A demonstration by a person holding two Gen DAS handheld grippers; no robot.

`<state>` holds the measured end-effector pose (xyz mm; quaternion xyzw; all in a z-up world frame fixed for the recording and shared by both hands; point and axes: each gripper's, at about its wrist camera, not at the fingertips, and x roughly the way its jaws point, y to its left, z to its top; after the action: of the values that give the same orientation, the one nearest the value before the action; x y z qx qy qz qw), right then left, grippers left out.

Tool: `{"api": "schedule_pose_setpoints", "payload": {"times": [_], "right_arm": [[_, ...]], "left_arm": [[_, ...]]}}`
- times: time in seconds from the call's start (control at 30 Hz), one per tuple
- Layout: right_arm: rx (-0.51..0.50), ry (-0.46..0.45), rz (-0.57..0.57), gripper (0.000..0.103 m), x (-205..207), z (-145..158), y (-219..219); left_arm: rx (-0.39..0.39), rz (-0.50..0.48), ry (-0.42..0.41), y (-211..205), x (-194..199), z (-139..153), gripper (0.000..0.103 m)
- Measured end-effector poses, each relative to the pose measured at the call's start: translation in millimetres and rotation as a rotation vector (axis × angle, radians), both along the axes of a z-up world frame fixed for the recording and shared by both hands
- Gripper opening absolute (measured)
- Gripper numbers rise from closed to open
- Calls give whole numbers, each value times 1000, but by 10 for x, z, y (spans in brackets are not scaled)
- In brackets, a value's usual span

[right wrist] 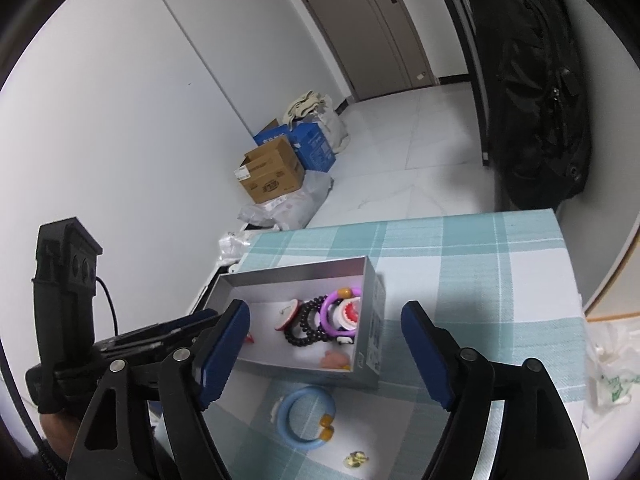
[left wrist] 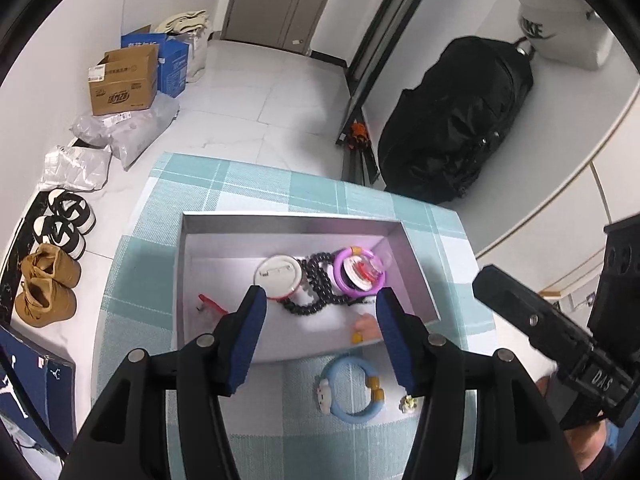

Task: Organize jewelry
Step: 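Move the left gripper to the blue ring teether and close on it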

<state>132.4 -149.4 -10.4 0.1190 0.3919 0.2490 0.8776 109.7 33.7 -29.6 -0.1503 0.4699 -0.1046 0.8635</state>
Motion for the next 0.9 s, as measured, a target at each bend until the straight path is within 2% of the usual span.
{"api": "schedule_pose_setpoints", "payload": {"times": [0.13, 0.3, 0.43, 0.63, 0.77, 0.9], "right_arm": [[-20, -10, 1, 80, -39, 11, 5], [-25, -21, 3, 84, -126, 33, -5], [-48, -36, 14, 84, -195, 48, -18], [-85, -27, -2, 85, -273, -7, -98], [-106, -9, -3, 85, -295, -51, -149], [-127, 13, -12, 85, -322, -107, -201]], "left_arm": [[-7, -68, 9, -95, -66, -5, 52], [21, -133, 5, -243, -184, 0, 52], [25, -150, -6, -297, -271, 29, 52], [56, -193, 29, -453, -374, -86, 53], [85, -202, 64, -528, -409, -202, 59], [124, -205, 87, -584, -436, -295, 61]]}}
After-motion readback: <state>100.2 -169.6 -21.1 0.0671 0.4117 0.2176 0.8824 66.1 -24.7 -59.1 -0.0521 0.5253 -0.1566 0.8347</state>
